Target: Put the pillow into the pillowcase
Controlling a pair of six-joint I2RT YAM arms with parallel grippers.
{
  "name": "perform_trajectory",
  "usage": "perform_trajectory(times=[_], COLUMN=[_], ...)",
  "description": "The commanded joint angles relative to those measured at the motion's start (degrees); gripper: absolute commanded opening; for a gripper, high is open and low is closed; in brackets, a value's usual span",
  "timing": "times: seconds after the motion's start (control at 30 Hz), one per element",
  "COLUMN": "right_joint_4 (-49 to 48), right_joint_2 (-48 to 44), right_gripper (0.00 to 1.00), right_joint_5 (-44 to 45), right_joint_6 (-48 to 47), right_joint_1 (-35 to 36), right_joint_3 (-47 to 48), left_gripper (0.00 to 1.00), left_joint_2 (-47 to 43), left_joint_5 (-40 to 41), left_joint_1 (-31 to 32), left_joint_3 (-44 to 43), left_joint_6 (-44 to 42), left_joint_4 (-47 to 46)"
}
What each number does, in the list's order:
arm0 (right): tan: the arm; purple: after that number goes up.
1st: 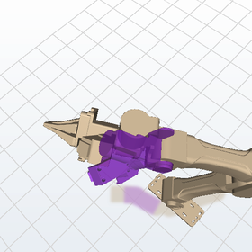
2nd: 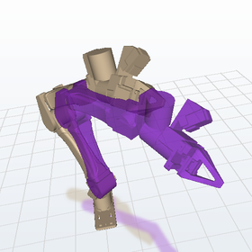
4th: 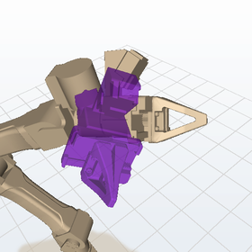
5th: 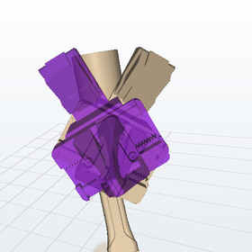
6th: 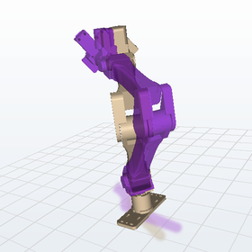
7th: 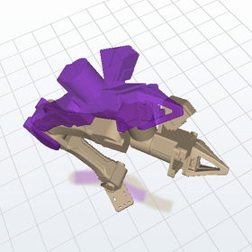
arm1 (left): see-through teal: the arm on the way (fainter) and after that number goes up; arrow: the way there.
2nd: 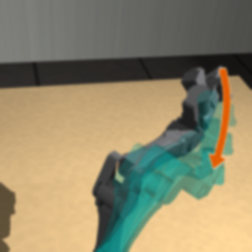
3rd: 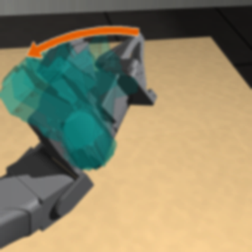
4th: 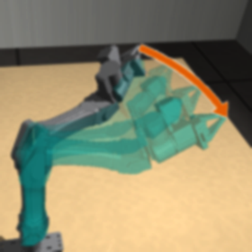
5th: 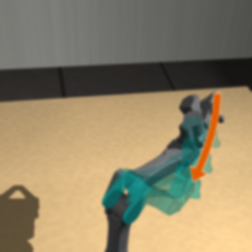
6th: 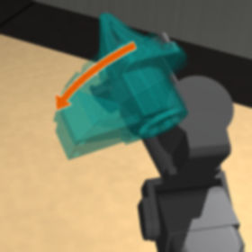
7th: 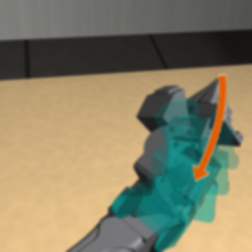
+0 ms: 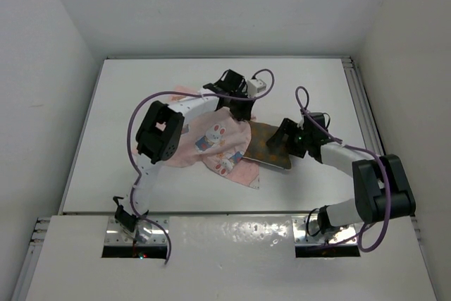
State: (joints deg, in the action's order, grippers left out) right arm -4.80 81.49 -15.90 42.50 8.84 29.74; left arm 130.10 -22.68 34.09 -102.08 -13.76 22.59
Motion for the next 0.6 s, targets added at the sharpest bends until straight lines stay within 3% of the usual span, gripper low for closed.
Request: perform_trajectory(times=[0.0,0.1,0.13,0.23,0.27,0.4,0.57], right_joint_4=[-3.11,-5.65,-7.58,-11.35,-12.16,-12.61,-12.25], right_joint_2=[-0.72,-0.9,-1.16,-2.65,-3.35,-10.37,-23.03], right_gripper=[0.84,0.67,0.44,0.18,0.03,0.0,0.0], right_joint_5=[-2.2,-4.48,-5.1,-7.3,-7.74,-6.25,-0.9], right_joint_6=[0.13,-0.05,0.12,0.83,0.57,-3.56,-8.48], right_joint_1=[1.09,1.7,1.88,2.41,2.5,4.95,5.49], right_joint_3=[-0.55,-1.26,-1.61,-2.23,-2.14,-1.44,0.4], left_gripper=[0.0,0.0,0.0,0.0,0.0,0.0,0.0], left_joint_2=[1.03,0.77,0.42,-0.55,-0.9,-3.71,-6.53], left_joint_5=[-9.83,-14.05,-16.24,-21.34,-22.31,-26.27,-25.58], left_joint_1=[0.1,0.19,0.1,0.37,0.45,0.98,1.16], left_joint_3=[-7.05,-12.5,-13.74,-18.32,-19.02,-20.44,-22.1], left_joint_6=[1.63,2.24,2.94,3.21,3.21,2.6,5.31], left_joint_4=[-0.97,0.43,1.66,3.95,5.35,7.91,7.03])
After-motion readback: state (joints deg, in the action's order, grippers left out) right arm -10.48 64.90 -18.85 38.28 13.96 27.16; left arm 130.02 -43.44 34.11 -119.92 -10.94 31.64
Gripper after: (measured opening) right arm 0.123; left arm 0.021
